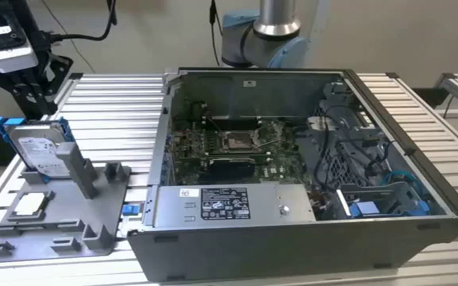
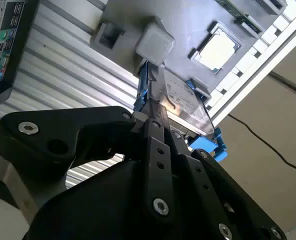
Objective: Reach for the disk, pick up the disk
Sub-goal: 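Reach for the disk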
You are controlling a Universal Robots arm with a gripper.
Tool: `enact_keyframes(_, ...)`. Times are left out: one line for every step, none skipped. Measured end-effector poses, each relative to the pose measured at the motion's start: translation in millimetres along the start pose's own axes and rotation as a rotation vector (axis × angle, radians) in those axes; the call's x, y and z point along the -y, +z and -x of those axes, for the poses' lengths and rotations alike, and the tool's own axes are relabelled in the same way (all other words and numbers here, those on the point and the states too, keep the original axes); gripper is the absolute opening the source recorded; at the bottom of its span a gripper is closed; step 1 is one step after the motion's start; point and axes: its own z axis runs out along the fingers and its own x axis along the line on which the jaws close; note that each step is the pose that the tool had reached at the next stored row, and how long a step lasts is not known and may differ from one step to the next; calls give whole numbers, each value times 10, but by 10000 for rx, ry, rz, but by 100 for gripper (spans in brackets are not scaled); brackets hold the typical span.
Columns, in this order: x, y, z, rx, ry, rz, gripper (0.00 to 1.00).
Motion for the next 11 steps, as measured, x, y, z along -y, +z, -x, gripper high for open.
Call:
enact_keyframes(0,0,0,0,0,0,0)
enact_keyframes(0,0,0,0,0,0,0)
enact_keyframes(0,0,0,1,0,0,0)
enact_keyframes(0,0,0,0,0,0,0)
enact_keyframes(0,0,0,0,0,0,0)
enact_keyframes(0,0,0,0,0,0,0)
enact_keyframes(0,0,0,0,0,0,0)
enact_keyframes(0,0,0,0,0,0,0)
enact_keyframes(0,0,0,0,0,0,0)
enact_keyframes(0,0,0,0,0,0,0)
enact_keyframes(0,0,0,0,0,0,0)
